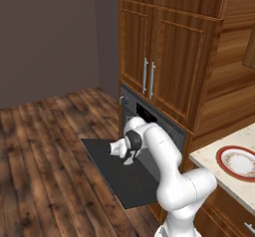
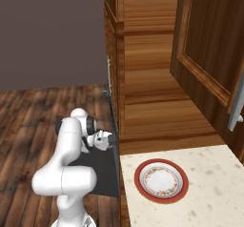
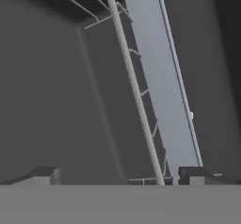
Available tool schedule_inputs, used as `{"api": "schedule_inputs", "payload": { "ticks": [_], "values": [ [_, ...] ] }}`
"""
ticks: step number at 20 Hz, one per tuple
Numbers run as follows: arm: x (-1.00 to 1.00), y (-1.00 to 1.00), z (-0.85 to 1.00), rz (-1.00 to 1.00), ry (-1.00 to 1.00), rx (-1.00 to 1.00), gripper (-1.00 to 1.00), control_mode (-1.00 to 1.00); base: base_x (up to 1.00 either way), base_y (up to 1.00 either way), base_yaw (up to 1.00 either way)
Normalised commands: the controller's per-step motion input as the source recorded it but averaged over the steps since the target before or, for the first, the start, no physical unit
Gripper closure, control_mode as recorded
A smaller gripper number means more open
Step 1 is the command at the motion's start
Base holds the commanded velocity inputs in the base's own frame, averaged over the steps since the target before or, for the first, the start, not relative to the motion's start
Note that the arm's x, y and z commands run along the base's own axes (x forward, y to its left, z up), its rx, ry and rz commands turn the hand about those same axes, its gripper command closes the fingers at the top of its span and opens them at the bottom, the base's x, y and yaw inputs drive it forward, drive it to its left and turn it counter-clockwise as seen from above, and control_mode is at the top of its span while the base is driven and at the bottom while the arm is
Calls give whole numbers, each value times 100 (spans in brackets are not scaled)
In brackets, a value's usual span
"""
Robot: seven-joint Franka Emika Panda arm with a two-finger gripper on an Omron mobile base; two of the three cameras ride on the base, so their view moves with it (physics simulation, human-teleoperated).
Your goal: Take the baked cake out of the oven and place it on the plate for cooling. Then close the oven door.
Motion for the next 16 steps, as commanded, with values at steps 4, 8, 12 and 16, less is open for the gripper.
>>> {"api": "schedule_inputs", "payload": {
  "ticks": [4,8,12,16],
  "values": [
    [6,-39,-26,0,0,-5,-100,-100,0,0,0],
    [15,-41,-32,0,0,-6,-100,-100,0,0,0],
    [13,-27,-32,0,0,-6,-100,-100,0,0,0],
    [10,-22,-31,0,0,-5,-100,-100,0,0,0]
  ]
}}
